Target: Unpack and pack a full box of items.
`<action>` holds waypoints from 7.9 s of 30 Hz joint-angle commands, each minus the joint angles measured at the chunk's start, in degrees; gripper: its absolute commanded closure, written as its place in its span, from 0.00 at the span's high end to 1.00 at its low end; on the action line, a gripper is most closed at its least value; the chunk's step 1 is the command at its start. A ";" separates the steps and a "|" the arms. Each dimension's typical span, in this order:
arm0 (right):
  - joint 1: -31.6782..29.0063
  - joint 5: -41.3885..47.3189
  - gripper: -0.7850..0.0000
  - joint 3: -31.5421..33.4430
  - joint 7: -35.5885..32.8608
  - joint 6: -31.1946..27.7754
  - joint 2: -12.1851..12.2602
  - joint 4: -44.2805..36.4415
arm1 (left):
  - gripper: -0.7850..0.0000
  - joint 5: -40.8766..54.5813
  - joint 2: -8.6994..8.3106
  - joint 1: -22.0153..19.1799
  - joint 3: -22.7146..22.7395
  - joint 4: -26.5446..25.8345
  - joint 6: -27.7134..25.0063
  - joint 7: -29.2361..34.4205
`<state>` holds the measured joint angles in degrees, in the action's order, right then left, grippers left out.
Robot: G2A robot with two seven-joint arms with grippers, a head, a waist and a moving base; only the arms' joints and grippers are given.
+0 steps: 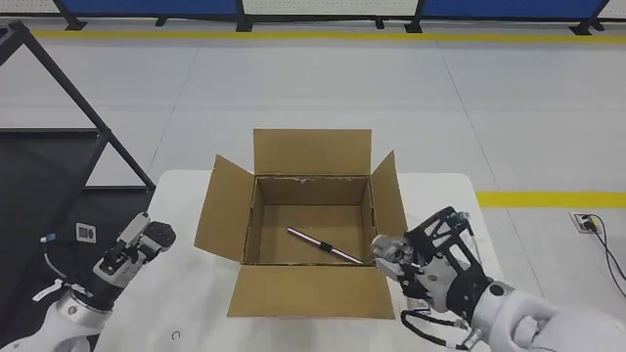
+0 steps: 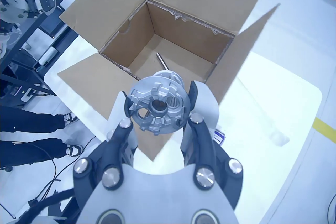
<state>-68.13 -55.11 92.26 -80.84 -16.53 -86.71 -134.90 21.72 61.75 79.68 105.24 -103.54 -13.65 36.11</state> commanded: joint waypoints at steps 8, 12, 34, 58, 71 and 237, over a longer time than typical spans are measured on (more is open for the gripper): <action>-8.58 5.40 0.00 13.81 -5.77 3.42 1.94 0.56 | 1.00 -1.43 -0.16 -2.96 -2.73 0.84 0.74 1.02; -9.74 7.15 0.00 16.31 -5.89 4.55 2.60 3.11 | 1.00 -1.45 -0.22 -3.32 -3.00 1.41 0.68 1.09; -8.82 -6.03 0.00 11.74 -2.99 12.75 3.76 9.57 | 1.00 -1.24 -0.24 -2.47 -2.98 1.29 0.80 -0.20; 0.06 -19.44 0.00 4.26 4.73 26.14 5.15 30.53 | 1.00 -0.81 -0.27 -2.36 -2.77 1.61 0.97 -0.29; 2.91 -20.87 0.00 3.57 5.11 26.74 5.92 36.87 | 1.00 -0.81 -0.27 -2.36 -2.77 1.61 0.97 -0.29; 65.85 5.82 1.00 -66.46 18.98 -7.96 -12.01 107.87 | 1.00 6.63 -1.41 -1.46 1.22 3.89 1.97 7.51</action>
<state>-2.25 -49.07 26.03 -62.47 -24.47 -98.38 -28.20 28.35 60.34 78.21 106.46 -99.65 -11.68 43.62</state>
